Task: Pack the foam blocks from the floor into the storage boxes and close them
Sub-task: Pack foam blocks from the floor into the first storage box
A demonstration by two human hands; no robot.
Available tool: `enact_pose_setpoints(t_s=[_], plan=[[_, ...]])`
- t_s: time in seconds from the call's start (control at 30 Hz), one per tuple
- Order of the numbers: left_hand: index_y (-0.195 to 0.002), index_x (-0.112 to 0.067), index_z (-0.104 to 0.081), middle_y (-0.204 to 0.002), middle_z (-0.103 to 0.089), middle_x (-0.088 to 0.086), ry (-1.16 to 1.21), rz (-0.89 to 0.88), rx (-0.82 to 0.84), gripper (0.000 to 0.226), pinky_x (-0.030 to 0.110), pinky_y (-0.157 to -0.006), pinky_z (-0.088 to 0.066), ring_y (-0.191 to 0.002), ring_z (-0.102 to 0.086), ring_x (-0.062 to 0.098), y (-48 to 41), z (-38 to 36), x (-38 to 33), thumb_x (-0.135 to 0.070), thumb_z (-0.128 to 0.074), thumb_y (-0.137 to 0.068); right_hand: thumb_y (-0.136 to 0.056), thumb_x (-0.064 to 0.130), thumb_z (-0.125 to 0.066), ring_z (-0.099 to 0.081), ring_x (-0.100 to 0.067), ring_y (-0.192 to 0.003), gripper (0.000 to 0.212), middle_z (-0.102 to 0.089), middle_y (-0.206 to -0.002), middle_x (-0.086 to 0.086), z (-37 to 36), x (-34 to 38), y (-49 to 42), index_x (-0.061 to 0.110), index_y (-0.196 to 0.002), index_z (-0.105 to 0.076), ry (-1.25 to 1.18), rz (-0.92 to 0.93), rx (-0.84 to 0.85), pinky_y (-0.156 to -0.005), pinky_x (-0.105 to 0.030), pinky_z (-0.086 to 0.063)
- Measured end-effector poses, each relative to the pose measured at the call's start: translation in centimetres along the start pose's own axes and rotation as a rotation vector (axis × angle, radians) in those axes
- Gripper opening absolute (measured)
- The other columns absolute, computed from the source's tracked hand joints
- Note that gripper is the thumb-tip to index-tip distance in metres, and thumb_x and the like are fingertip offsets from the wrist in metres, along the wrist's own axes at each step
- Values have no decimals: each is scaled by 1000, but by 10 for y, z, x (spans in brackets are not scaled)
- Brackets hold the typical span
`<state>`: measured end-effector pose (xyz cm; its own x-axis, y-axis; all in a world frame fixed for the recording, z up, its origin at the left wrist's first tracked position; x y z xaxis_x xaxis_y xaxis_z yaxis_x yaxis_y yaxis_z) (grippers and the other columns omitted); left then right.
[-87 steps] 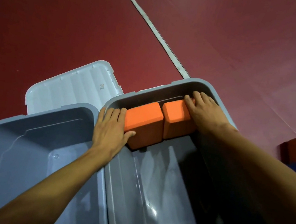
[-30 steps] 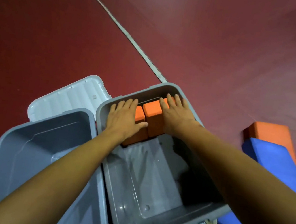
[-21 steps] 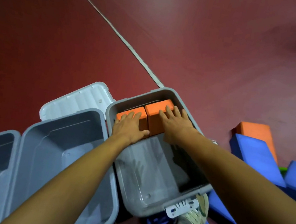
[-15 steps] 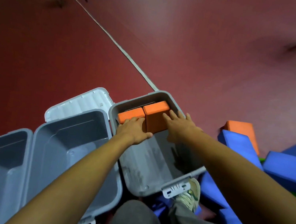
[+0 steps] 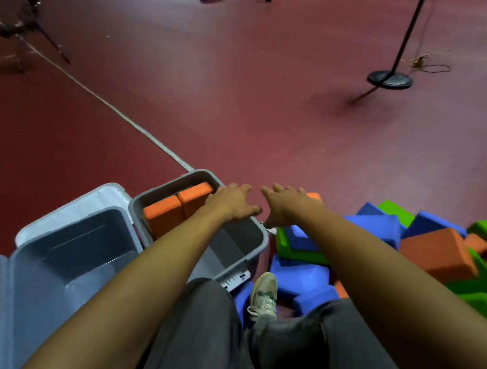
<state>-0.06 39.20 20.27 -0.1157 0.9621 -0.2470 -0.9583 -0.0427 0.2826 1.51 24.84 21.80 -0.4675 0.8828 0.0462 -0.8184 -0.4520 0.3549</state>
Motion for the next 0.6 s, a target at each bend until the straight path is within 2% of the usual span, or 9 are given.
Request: enact_pose_setpoints(t_s=[0.07,0.17,0.23,0.4,0.6], plan=[[-153,-28,-36,-153,-43,14,-30,-70,19,99,51,-112,-37,-139,-41,38,4,-6,-40,-74,-47,-66,-85,49,-70,-27,-37,-147,99,-16,-165,-10,-4,-27,21,23,-160,-10,-27,-50,-2,-119,-55,-20],[-149,-34,-39,-150,-43,12,-75,-148,41,75,53,-111,-36,-136,-41,39,5,-22,-95,-62,-58,-83,-84,48,-69,-33,-37,-143,95,-26,-159,-11,-21,-68,42,23,-158,-15,-70,-112,-16,-116,-54,-27],[-147,-35,-42,-148,-44,11,-102,-188,46,66,51,-109,-39,-134,-43,38,-2,-35,-128,-57,-59,-88,-86,45,-68,-35,-37,-141,92,-27,-158,-11,-39,-97,51,24,-158,-16,-111,-166,-7,-114,-54,-27],[-148,-33,-41,-151,-42,9,-162,-282,100,64,49,-106,-39,-135,-42,37,-35,-80,-194,-57,-53,-90,-86,48,-67,-36,-38,-140,91,-25,-158,-12,-84,-167,54,24,-158,-16,-233,-300,65,-114,-55,-25],[-149,-32,-39,-144,-45,13,-195,-309,197,63,51,-104,-41,-132,-42,37,-96,-143,-224,-55,-54,-93,-87,54,-61,-42,-40,-135,74,-32,-151,-13,-136,-232,24,18,-146,-33,-446,-503,-4,-108,-51,-33]])
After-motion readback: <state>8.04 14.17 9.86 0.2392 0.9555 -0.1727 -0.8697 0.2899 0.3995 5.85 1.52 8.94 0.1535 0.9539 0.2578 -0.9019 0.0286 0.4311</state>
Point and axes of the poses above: each hand's wrist, its own y-axis away from the middle knuckle, its own z-axis out of the back of the hand, x = y × z, the point moved 4 cm from there along -y, towards the middle knuckle
